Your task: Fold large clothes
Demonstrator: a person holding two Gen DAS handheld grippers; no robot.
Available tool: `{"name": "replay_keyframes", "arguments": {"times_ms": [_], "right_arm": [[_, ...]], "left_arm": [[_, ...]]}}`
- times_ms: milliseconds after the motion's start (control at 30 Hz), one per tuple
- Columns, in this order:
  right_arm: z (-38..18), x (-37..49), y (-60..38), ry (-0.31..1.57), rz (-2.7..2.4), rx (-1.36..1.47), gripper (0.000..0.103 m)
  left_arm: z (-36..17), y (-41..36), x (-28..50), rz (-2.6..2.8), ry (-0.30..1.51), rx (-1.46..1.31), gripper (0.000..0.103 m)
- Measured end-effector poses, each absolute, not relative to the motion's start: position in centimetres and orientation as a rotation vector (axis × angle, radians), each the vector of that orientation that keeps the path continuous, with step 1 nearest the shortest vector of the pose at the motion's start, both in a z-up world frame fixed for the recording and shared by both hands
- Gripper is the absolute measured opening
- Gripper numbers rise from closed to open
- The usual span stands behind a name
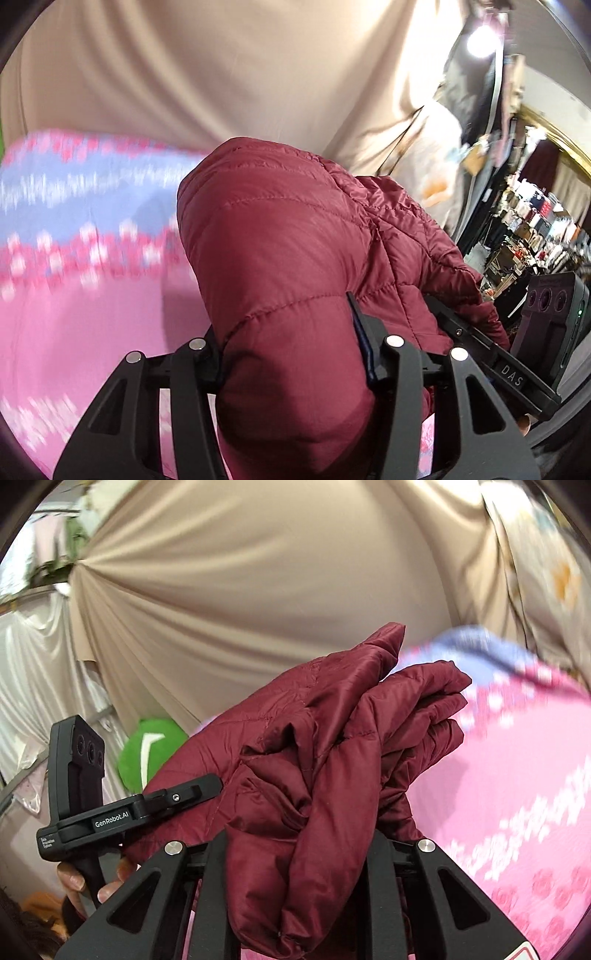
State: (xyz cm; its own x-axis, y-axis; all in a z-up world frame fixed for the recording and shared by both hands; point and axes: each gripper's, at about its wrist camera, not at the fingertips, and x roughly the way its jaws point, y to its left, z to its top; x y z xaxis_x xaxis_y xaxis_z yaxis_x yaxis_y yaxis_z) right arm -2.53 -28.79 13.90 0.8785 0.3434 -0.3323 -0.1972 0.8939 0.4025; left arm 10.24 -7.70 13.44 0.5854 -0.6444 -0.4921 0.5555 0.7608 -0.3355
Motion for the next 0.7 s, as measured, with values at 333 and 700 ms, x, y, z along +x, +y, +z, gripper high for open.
{"name": "replay_keyframes", "arguments": {"times_ms": [333, 700], "right_arm": [[20.5, 0.0, -23.9, 0.166, 0.435, 0.269, 0.018], [6.1, 15.6, -17.9, 0.61, 0.376, 0.372, 0.039]], "left_arm": [[20.8, -0.8, 9.7, -0.651, 0.297, -0.13, 0.049], [7.2, 7.3, 21.8, -0.271, 0.531, -0.127, 0.079]]}}
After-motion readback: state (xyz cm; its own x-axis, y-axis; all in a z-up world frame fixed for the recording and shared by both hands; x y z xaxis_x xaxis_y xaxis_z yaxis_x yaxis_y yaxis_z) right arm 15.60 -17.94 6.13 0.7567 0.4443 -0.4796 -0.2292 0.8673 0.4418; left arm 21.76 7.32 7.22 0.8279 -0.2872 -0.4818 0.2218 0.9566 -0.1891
